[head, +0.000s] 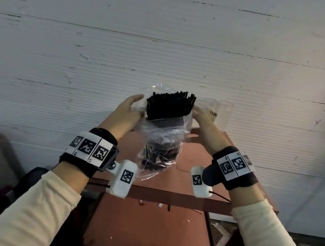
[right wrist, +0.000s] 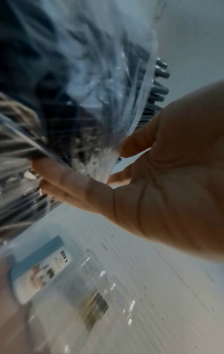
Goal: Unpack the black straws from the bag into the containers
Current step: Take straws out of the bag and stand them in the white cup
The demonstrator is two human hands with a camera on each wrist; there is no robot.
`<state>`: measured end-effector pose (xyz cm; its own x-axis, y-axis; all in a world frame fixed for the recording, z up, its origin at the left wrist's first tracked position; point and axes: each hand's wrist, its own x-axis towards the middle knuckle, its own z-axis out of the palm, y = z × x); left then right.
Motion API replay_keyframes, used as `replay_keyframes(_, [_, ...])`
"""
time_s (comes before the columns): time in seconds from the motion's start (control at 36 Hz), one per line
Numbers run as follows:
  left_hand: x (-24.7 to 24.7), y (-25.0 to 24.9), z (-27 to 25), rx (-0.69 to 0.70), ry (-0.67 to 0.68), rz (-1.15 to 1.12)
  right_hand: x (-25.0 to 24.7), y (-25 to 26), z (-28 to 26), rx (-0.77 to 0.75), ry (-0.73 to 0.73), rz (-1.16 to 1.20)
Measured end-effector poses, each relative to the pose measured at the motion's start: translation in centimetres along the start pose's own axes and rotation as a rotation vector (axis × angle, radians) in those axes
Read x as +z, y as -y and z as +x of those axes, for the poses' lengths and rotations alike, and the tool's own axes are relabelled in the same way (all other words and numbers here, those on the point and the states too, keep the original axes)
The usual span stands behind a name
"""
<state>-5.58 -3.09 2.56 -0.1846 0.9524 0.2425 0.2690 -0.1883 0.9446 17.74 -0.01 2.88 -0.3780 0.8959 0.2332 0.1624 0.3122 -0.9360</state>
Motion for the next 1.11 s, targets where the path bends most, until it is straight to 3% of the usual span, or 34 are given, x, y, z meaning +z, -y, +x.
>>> replay_keyframes(0.11, [0.1, 3.9, 1.7, -0.052, 0.080, 0.036, 1.0, -0.9, -0.4, 0.177, 0.069, -0.084])
replay_keyframes(0.28, [0.4, 2.4, 0.1, -0.086, 0.083, 0.020, 1.4, -1.4, -0.6, 0.220, 0.067, -0.068])
replay_keyframes(0.42, [-0.3, 2.6, 1.2, 0.106, 0.023, 0.063, 1.2, -0.9, -1.0, 0.137, 0.080, -0.097])
replay_keyframes(0.5, [-0.9, 2.2, 1.3, 0.173, 0.041, -0.047, 0.8, -0.5, -1.6, 0.099, 0.162, -0.116])
replay_keyframes(0.61, [-1.7, 2.3, 1.9, 0.155, 0.079, -0.072, -0.7, -0.3, -1.3, 0.169, 0.193, -0.228])
replay_keyframes(0.78, [-2.0, 1.0, 1.6, 0.127, 0.249, -0.077, -3.1, 0.2, 1.5, 0.097, -0.088, -0.265])
replay_keyframes(0.89, [-1.1, 0.0, 1.2, 0.152, 0.389, -0.089, -2.5, 1.1, 2.6, 0.055, -0.017, -0.241])
replay_keyframes(1.0, [-0.8, 0.1, 1.0, 0.200, 0.345, -0.023, -2.4, 1.2, 2.7, 0.037, 0.013, -0.267])
replay_keyframes(1.11, [-1.7, 1.5, 1.2, 0.186, 0.267, 0.193, -2.0, -0.2, 2.9, -0.045, 0.000, -0.362])
